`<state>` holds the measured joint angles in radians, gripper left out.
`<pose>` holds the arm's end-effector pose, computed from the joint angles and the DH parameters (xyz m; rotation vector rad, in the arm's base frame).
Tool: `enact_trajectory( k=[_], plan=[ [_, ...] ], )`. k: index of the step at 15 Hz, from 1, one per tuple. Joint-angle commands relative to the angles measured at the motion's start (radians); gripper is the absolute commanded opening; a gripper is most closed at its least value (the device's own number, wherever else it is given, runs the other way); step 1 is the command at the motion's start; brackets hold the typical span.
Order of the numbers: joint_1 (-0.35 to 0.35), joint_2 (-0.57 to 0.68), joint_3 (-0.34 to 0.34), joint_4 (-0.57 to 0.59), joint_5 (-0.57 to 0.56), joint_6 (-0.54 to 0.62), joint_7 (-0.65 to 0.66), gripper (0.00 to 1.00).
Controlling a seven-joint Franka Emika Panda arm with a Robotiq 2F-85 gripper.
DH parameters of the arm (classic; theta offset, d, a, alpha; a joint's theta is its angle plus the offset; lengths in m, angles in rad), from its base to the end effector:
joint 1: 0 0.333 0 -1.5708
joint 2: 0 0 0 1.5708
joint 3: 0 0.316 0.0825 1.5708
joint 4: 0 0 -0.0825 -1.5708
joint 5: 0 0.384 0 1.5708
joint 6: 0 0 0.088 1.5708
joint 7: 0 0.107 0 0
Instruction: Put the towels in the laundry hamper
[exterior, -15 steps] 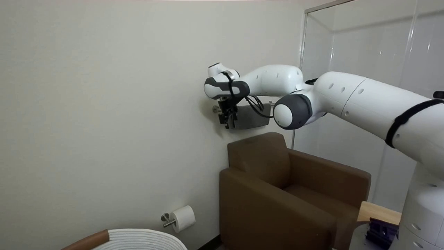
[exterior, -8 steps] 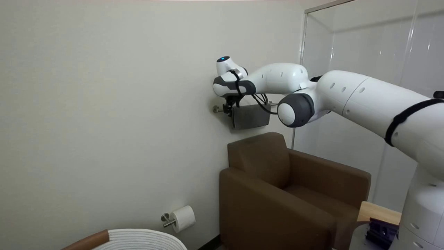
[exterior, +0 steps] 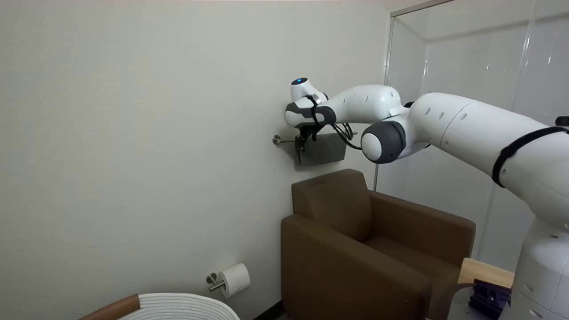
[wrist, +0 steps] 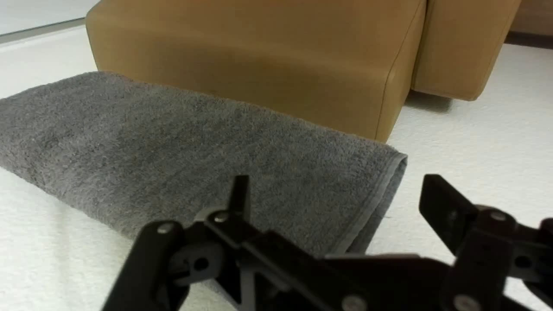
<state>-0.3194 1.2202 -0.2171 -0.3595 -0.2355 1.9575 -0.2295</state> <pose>0.7650 -0.3240 0.3864 2.5940 -0.1014 0.3039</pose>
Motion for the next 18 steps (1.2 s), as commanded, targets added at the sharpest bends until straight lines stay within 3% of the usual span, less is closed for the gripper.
enact_trajectory(
  k=[1,12,18],
  plan=[
    [-0.022,0.019,0.016,-0.006,0.018,0.115,0.002,1.00],
    [-0.028,0.092,0.015,-0.005,0.013,0.352,-0.010,1.00],
    [-0.032,0.085,0.008,-0.017,0.011,0.357,0.002,1.00]
  ],
)
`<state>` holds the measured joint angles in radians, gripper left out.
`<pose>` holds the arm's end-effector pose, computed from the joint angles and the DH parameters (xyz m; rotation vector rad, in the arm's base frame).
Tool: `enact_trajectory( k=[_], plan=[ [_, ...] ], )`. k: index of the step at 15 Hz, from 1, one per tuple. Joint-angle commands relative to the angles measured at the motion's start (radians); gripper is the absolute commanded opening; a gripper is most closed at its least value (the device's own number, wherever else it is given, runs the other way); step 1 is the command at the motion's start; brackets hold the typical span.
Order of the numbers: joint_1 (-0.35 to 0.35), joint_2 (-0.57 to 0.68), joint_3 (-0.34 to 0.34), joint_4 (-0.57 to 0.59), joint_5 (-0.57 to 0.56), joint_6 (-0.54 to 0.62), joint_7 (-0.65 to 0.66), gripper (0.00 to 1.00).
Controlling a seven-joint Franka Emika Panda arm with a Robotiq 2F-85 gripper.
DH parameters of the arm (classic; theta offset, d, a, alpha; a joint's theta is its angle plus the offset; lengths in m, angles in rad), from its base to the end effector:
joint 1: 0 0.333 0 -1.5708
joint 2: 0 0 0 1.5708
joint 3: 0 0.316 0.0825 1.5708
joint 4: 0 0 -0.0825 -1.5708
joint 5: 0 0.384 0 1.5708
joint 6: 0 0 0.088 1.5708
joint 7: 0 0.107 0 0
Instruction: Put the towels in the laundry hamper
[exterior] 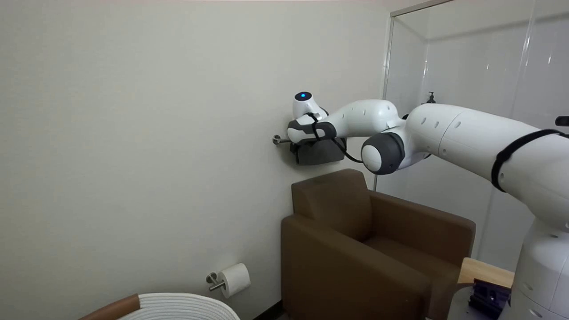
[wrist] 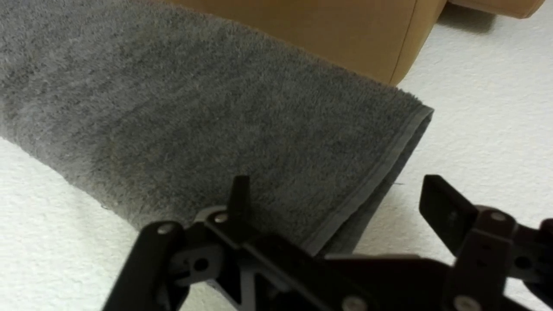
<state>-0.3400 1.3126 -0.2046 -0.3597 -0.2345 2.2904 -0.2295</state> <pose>0.7849 -0.3281 0.3467 2.4997 0.0002 0.5969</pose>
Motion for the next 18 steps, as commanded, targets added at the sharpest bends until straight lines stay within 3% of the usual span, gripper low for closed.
enact_trajectory(
  k=[1,14,18],
  plan=[
    [-0.013,-0.010,-0.007,-0.017,0.009,0.018,0.009,1.00],
    [-0.042,-0.014,-0.007,-0.011,0.014,0.029,0.027,1.00],
    [-0.033,-0.005,0.037,-0.010,0.051,0.052,0.000,1.00]
  ],
)
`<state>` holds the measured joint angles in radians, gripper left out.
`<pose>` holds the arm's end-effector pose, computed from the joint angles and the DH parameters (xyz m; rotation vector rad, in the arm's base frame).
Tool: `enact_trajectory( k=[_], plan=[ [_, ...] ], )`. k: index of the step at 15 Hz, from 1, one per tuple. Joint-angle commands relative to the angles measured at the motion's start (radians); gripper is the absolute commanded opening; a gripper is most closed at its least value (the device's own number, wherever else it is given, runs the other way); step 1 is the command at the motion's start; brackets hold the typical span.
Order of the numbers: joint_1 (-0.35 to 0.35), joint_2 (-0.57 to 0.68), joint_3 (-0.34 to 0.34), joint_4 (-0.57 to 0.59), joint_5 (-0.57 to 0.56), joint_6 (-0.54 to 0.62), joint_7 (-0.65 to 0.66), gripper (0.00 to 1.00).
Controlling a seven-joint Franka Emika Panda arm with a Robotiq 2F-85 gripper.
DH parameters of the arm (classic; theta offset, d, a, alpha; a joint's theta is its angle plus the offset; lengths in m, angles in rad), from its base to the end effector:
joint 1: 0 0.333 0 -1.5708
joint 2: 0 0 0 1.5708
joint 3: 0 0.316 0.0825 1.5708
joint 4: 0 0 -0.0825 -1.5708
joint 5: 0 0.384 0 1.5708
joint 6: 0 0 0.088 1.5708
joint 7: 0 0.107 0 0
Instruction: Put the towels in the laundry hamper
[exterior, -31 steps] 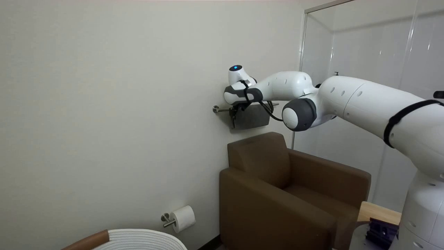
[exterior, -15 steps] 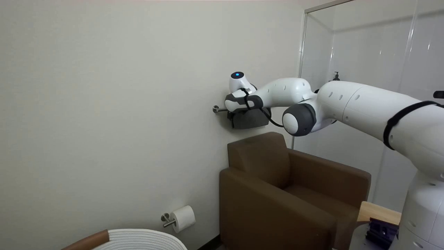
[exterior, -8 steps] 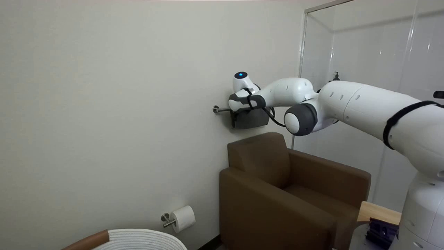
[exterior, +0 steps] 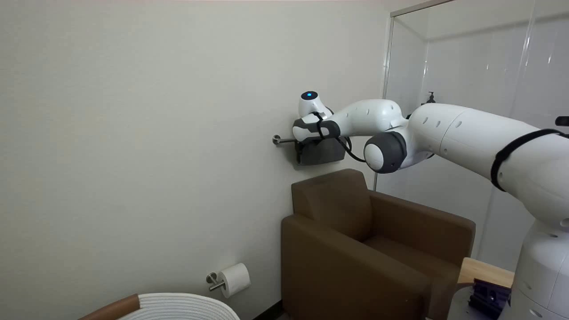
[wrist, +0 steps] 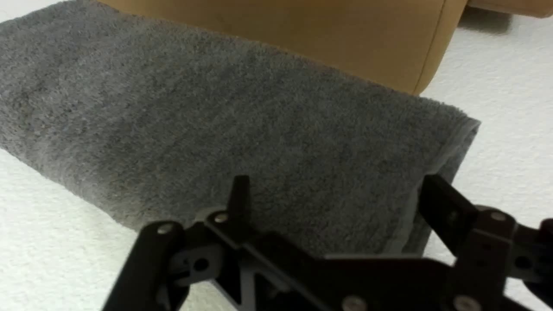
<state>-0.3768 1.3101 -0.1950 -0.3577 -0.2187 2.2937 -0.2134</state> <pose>0.7734 -0.3544 0.3497 2.5107 -0.0752 0.6131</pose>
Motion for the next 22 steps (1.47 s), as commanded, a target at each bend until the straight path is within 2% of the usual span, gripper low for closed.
enact_trajectory(
  k=[1,3,6,14,22],
  plan=[
    [0.009,0.001,0.041,-0.011,0.045,0.063,-0.032,1.00],
    [0.025,0.017,0.038,-0.005,0.034,0.120,-0.047,1.00],
    [0.038,0.029,0.025,-0.008,0.022,0.145,-0.041,1.00],
    [0.028,0.036,-0.022,-0.001,0.005,0.214,0.020,1.00],
    [0.012,0.035,-0.052,-0.002,0.007,0.280,0.135,1.00]
  ],
)
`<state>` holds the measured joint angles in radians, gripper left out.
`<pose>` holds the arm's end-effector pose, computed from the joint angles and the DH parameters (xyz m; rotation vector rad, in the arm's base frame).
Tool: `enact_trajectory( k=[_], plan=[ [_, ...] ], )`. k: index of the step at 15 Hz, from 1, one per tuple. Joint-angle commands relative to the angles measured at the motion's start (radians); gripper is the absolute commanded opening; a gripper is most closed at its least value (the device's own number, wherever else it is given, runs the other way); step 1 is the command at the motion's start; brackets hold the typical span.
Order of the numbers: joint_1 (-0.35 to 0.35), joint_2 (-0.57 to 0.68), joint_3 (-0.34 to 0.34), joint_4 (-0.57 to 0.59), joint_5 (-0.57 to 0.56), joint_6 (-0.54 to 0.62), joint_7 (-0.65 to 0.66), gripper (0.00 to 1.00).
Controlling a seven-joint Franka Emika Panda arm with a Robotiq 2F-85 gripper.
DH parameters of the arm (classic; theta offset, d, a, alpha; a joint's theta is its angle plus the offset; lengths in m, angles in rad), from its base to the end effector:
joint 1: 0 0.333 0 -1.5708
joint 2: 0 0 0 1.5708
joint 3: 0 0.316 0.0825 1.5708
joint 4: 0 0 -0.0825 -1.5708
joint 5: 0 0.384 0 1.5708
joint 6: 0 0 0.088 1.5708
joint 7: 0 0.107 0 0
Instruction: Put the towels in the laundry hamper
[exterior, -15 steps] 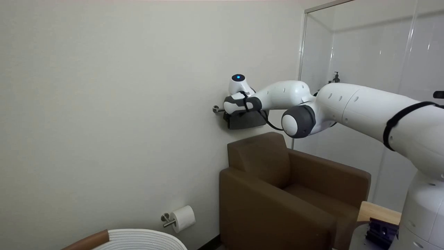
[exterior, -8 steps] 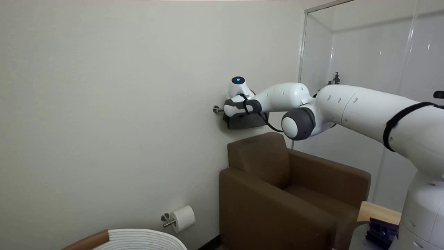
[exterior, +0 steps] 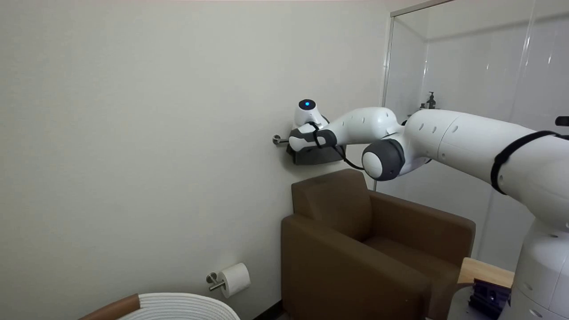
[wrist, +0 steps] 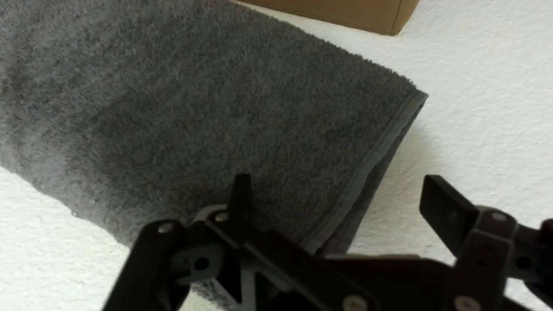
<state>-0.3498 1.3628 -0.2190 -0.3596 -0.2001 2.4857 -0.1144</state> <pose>0.7897 -0.3299 0.3287 2.4563 -0.1026 0.8272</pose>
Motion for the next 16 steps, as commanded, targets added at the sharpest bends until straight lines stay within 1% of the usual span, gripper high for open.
enact_trajectory(
  k=[1,4,9,12,16],
  plan=[
    [-0.017,-0.017,-0.034,0.000,-0.013,0.095,0.055,1.00],
    [-0.017,-0.017,-0.043,-0.001,-0.012,0.102,0.101,1.00],
    [-0.004,-0.012,-0.037,-0.002,-0.010,0.133,0.106,1.00],
    [0.002,-0.008,-0.059,-0.002,-0.026,0.157,0.128,1.00],
    [0.020,0.008,-0.105,-0.002,-0.057,0.187,0.157,1.00]
  ],
)
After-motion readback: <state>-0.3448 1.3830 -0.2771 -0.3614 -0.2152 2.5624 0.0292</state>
